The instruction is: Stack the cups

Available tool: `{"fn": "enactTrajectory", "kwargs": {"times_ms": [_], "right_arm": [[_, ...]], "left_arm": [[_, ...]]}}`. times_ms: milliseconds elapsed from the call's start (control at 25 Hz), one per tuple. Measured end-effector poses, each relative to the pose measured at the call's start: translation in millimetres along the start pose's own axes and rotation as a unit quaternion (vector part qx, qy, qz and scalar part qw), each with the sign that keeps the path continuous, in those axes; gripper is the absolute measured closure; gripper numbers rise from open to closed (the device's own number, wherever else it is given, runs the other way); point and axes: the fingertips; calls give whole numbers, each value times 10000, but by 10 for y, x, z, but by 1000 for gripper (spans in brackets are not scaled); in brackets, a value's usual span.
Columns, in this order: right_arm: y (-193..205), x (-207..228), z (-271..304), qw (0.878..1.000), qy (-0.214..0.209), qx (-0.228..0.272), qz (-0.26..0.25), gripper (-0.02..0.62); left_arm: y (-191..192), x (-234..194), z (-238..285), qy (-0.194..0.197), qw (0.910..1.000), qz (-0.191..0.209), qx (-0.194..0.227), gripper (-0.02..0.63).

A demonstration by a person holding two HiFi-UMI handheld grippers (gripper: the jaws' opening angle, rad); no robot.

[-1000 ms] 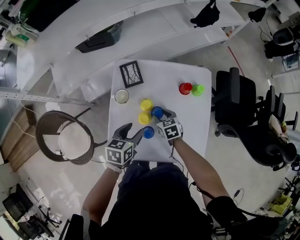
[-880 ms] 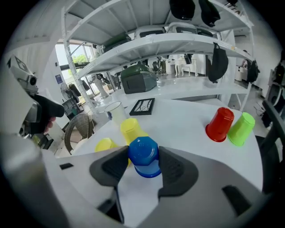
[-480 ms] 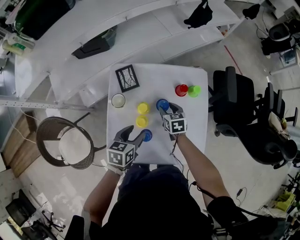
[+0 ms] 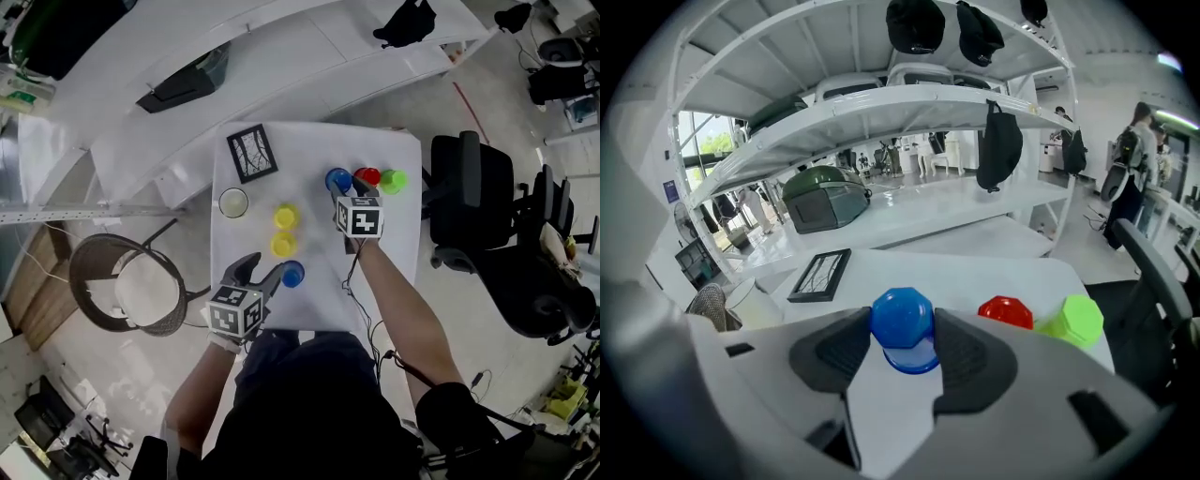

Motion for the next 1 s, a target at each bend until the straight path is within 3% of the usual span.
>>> {"fn": "enactTrajectory", "kwargs": {"times_ms": [680, 1000], "right_arm": [[71, 100, 226, 9999, -21, -123, 70, 371], [174, -74, -222, 9994, -221, 48, 252, 342]], "left_arm": [[39, -106, 82, -26, 9999, -47, -91, 368], [1, -46, 78, -11, 10000, 85, -9, 368]]}}
Point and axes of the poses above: the fingertips, and each gripper's own axes: z forward along the fingers, x to its right, y out of its underside, and after that the axes turned 14 degrees about x, right-handed
